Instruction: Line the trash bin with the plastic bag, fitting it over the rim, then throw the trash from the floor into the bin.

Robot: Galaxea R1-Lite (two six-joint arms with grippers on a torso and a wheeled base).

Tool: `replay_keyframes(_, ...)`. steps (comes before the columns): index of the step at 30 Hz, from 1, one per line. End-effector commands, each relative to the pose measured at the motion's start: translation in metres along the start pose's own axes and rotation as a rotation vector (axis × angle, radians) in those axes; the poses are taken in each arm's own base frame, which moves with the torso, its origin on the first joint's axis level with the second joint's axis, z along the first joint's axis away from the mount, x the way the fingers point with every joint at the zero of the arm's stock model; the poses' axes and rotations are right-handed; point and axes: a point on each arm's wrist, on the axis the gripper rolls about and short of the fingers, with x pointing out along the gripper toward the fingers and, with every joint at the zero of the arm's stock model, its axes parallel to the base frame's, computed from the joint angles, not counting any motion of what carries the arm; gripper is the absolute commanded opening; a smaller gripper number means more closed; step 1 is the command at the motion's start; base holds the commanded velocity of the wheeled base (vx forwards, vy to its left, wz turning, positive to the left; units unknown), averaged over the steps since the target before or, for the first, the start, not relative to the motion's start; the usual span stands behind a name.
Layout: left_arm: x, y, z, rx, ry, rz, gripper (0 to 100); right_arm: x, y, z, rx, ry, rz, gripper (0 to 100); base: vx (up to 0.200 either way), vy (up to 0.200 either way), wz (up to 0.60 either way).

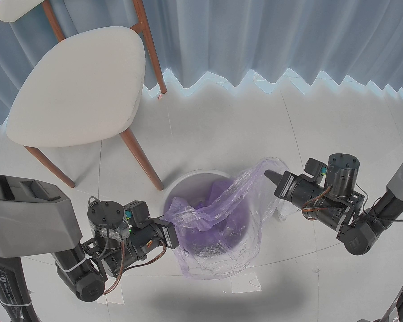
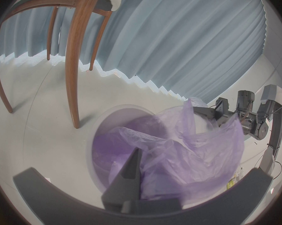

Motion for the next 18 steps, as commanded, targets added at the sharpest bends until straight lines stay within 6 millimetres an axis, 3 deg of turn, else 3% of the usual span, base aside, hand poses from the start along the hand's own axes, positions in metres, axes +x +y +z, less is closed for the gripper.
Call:
replay_keyframes(1,0.006,0.008,-0.002,-0.006,0.000,0.021,0,0.004,-0.005,-0.004,0.001,0.006,0.005,0,0.000,0.000,0.00)
replay_keyframes(6,0.008,0.009,0.002,-0.018,-0.022,0.042,0,0.019,0.003,0.008,-0.001,-0.011,0.062,0,0.000,0.000,0.00)
replay_keyframes(7,0.010,0.008,0.005,-0.040,-0.047,0.060,0,0.031,0.004,0.016,-0.002,-0.015,0.061,0,0.000,0.000,0.00)
replay_keyframes(11,0.011,0.009,0.007,-0.068,-0.076,0.091,0,0.045,0.010,0.038,0.002,-0.039,0.064,0,0.000,0.000,0.00)
replay_keyframes(18,0.008,0.003,0.018,-0.143,-0.126,0.096,0,0.060,0.014,0.046,-0.006,-0.067,0.085,0,0.000,0.000,0.00)
